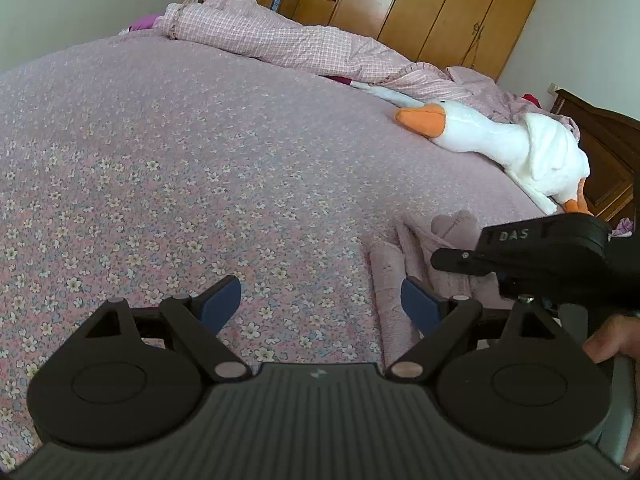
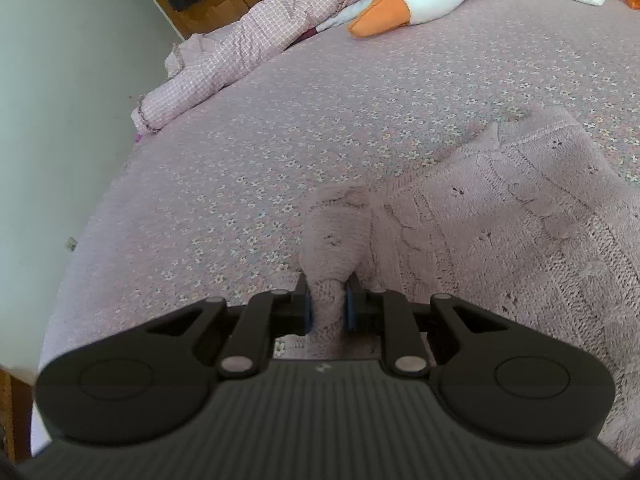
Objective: Fold small clothes
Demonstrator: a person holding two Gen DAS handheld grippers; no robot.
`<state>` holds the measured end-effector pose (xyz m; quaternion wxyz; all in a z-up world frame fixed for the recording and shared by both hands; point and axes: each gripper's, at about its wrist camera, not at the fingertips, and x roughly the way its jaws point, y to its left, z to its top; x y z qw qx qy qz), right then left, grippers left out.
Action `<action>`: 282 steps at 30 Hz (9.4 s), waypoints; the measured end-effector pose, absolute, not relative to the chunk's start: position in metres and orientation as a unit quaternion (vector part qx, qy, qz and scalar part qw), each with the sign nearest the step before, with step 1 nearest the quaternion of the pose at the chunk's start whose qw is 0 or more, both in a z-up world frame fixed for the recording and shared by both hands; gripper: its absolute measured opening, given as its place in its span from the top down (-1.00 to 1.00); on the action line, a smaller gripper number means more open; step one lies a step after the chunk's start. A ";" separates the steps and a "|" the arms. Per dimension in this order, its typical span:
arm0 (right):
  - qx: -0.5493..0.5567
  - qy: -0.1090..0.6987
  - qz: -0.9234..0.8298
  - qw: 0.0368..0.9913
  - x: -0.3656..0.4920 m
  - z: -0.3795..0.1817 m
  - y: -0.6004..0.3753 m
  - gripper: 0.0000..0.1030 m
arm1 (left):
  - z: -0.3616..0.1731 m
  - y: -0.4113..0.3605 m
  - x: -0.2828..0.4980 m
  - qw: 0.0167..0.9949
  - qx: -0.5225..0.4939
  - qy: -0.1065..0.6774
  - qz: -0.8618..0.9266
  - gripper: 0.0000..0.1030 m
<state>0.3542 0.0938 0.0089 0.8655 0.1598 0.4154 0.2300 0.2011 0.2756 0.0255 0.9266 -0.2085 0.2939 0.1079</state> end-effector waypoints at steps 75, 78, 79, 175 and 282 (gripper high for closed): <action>-0.017 0.239 0.263 0.935 0.279 -0.024 -0.045 0.95 | -0.006 0.199 0.212 0.925 -0.193 0.327 0.011 0.22; -0.015 0.228 0.256 0.940 0.279 -0.039 -0.055 0.98 | -0.011 0.196 0.213 0.922 -0.204 0.329 -0.003 0.22; -0.016 0.225 0.257 0.940 0.279 -0.039 -0.055 0.98 | -0.011 0.196 0.212 0.922 -0.202 0.329 -0.006 0.22; 0.629 0.383 0.269 0.621 0.278 -0.099 -0.017 0.43 | -0.056 0.198 0.172 0.774 -0.579 0.245 -0.075 -1.00; 0.470 0.379 0.297 0.740 0.385 -0.099 -0.239 0.21 | -0.042 0.085 0.272 0.817 -0.501 0.280 -0.046 0.46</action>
